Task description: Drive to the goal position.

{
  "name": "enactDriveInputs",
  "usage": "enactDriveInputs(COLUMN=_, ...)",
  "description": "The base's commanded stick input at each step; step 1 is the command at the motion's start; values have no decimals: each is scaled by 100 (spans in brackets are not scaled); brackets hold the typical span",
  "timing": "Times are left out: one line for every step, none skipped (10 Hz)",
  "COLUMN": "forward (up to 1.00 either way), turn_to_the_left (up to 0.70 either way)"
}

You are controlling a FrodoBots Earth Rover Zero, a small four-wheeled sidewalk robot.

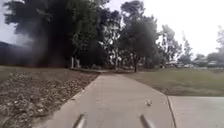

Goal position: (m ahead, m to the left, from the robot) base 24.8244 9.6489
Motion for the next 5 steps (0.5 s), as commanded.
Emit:
enactDriveInputs(forward=70, turn_to_the_left=-29)
enactDriveInputs(forward=70, turn_to_the_left=-22)
enactDriveInputs(forward=70, turn_to_the_left=0)
enactDriveInputs(forward=70, turn_to_the_left=0)
enactDriveInputs(forward=70, turn_to_the_left=0)
